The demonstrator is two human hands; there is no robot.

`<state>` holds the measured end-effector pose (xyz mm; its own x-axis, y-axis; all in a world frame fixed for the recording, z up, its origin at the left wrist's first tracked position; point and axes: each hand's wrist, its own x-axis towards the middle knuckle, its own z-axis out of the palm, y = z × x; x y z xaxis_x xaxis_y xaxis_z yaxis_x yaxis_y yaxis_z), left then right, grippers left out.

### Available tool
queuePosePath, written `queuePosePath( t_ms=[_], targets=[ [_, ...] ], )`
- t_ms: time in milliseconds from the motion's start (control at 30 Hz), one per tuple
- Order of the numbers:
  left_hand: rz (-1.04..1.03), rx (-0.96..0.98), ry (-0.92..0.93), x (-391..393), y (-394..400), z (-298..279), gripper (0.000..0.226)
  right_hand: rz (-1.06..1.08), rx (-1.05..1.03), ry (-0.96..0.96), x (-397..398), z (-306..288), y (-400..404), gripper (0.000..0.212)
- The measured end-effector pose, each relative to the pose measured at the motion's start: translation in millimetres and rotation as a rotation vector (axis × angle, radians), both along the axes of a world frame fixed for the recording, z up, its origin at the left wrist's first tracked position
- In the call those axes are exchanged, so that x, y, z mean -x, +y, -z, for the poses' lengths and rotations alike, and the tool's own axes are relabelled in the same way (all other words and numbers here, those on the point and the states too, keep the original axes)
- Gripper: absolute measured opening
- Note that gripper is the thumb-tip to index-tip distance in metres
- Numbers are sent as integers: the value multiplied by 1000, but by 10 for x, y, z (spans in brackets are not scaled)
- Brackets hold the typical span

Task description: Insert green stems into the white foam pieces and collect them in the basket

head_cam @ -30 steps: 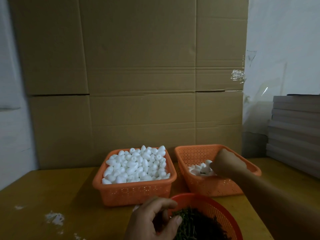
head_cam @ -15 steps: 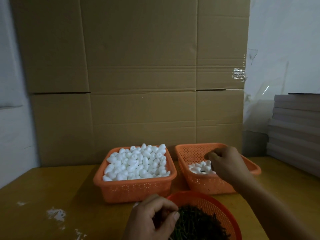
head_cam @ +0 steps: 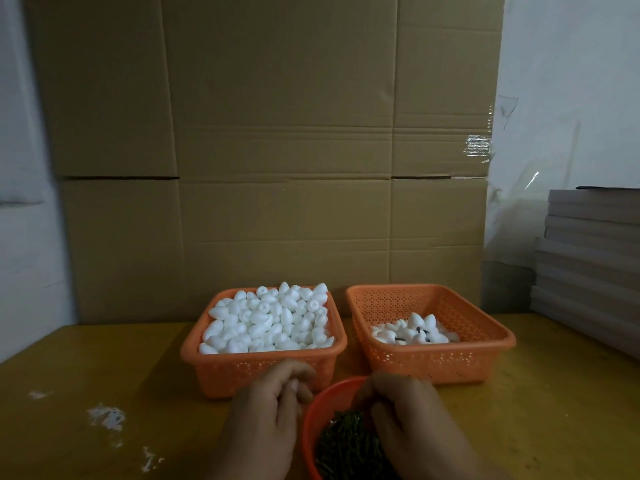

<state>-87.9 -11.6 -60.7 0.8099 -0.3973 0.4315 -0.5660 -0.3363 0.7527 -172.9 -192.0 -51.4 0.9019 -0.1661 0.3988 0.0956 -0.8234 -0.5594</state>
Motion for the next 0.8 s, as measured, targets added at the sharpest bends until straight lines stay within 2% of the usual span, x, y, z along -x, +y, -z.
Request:
queuePosePath(
  t_ms=[233,400,567,667,800],
  targets=[
    [-153,-158,-159,-644,-111,-386,18,-38,105,10,-39,41,0,30],
    [-225,-529,-184,-1176,-328,-546,19,-20,94,12,-18,-3,13,32],
    [-202,-956,-171,-1415,-544,-523,43,-18,126,37,-35,0,11,33],
    [-235,-1067,-116,-1557,-638,-428,51,-17,136,39,-43,-5,23,34],
    [-298,-1142,-69,-1731,-753,-281,98,-32,155,74,-61,-8,-7,33]
  ],
)
